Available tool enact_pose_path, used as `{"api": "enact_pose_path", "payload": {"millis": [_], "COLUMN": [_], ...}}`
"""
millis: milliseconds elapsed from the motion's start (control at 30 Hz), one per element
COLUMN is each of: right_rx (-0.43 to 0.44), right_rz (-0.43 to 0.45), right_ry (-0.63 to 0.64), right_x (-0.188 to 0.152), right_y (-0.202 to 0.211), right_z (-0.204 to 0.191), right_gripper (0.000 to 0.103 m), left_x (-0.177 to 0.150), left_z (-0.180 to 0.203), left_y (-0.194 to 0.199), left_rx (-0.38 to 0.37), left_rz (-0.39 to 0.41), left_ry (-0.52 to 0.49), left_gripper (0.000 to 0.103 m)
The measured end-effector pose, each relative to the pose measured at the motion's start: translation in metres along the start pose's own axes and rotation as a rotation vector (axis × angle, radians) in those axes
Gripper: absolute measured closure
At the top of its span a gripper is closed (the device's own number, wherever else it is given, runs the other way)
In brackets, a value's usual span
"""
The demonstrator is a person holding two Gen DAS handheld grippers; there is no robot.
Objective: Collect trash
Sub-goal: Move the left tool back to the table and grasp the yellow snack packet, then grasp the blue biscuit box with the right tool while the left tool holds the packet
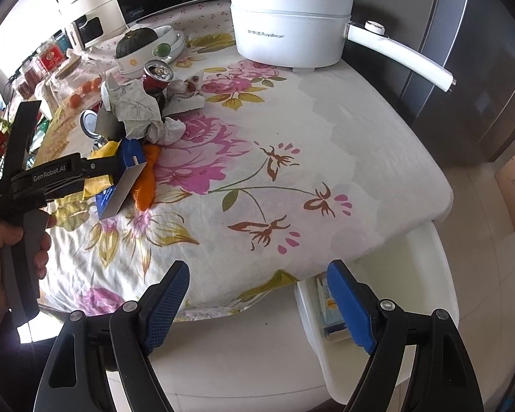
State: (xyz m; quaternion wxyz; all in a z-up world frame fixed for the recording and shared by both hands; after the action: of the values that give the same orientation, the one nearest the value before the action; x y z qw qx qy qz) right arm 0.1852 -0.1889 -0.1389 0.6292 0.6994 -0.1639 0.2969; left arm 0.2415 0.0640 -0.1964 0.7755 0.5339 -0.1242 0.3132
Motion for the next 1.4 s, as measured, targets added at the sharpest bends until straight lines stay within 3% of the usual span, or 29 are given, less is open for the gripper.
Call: {"api": "enact_pose_path", "payload": {"millis": [100, 200, 233, 267, 433, 867, 1033, 1233, 1333, 1400], "right_rx": [-0.003, -0.004, -0.004, -0.002, 0.009, 0.130, 0.155, 0.157, 0.145, 0.143], "right_rz": [-0.003, -0.004, -0.004, -0.004, -0.002, 0.025, 0.057, 0.048, 0.067, 0.072], "right_ry": [-0.001, -0.003, -0.003, -0.003, 0.006, -0.094, -0.075, -0.123, -0.112, -0.114], "right_x": [0.000, 0.000, 0.000, 0.001, 0.004, 0.033, 0.045, 0.047, 0.050, 0.051], "right_y": [-0.001, -0.002, -0.003, -0.004, -0.006, -0.035, -0.060, -0.090, -0.095, -0.097], "right_z": [0.001, 0.000, -0.001, -0.003, -0.015, -0.089, -0.124, -0.139, -0.144, -0.146], "right_gripper": [0.019, 0.019, 0.019, 0.019, 0.019, 0.019, 0.019, 0.020, 0.026, 0.036], "left_x": [0.000, 0.001, 0.002, 0.002, 0.003, -0.003, -0.011, -0.012, -0.012, -0.013], "left_z": [-0.004, -0.012, -0.014, -0.018, -0.025, -0.045, -0.068, -0.092, -0.095, -0.099], "left_y": [0.002, 0.008, 0.008, 0.007, 0.018, 0.075, 0.089, 0.097, 0.098, 0.098], "left_rx": [0.007, 0.022, 0.017, 0.008, -0.007, 0.072, 0.097, 0.107, 0.108, 0.109], "left_rz": [0.006, 0.015, 0.009, -0.008, -0.013, 0.024, 0.015, 0.007, 0.000, -0.005], "left_ry": [0.005, 0.006, 0.008, 0.019, 0.014, -0.140, -0.142, -0.108, -0.107, -0.106], "left_gripper": [0.009, 0.027, 0.048, 0.055, 0.065, 0.066, 0.066, 0.066, 0.066, 0.066]}}
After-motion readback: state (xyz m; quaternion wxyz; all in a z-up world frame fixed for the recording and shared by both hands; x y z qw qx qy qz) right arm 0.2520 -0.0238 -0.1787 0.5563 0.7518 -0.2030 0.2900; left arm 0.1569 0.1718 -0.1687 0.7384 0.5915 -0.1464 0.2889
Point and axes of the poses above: each gripper's, at about its wrist camera, not at the fingertips, and y roughly against the way its jaws point, z to its right, x to its top, the point moved 6 cm from there along -y, roughly the way its jaws point, and after that the axes turned 13 degrees about z, right-handed, at the moved point
